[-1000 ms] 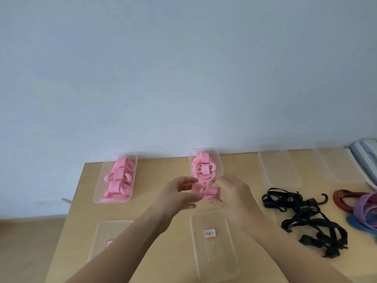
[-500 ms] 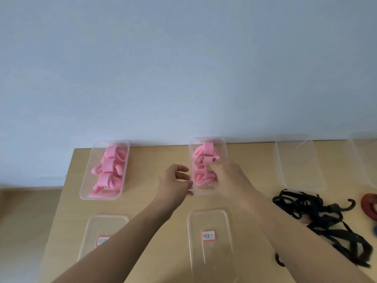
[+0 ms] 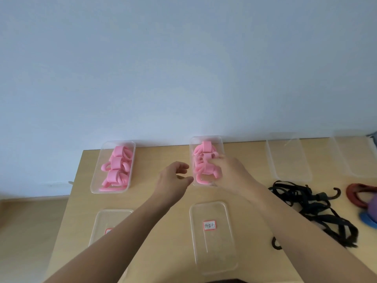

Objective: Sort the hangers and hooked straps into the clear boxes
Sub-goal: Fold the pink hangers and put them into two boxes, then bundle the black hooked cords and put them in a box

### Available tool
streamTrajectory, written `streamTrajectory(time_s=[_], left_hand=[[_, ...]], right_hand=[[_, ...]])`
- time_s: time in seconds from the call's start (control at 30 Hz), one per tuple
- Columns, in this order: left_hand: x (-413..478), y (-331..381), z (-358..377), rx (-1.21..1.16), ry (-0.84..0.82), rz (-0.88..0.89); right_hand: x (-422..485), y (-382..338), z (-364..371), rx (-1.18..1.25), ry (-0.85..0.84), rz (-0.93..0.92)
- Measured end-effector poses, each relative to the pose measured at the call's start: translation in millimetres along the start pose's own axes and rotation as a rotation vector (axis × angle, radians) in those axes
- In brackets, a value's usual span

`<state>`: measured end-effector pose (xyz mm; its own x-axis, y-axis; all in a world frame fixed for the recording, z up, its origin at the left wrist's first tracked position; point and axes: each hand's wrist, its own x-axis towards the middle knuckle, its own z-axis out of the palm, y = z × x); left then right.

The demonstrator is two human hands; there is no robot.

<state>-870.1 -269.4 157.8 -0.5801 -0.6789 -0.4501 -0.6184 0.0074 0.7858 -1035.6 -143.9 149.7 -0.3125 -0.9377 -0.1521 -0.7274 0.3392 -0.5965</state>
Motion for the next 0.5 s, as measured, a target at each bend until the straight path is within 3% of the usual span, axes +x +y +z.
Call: streamTrajectory(time_s=[0.33, 0.5], left_hand=[[-59.5, -11.6, -7.7, 0.371, -0.05, 0.358], [-85.4, -31.9, 25.5, 0.546, -0.138, 0.542]], right_hand=[[-118.5, -36.1, 27.9, -0.176, 0.014, 0.32], [-199.7, -29.9, 47.2, -0.121, 0.065, 0.541]])
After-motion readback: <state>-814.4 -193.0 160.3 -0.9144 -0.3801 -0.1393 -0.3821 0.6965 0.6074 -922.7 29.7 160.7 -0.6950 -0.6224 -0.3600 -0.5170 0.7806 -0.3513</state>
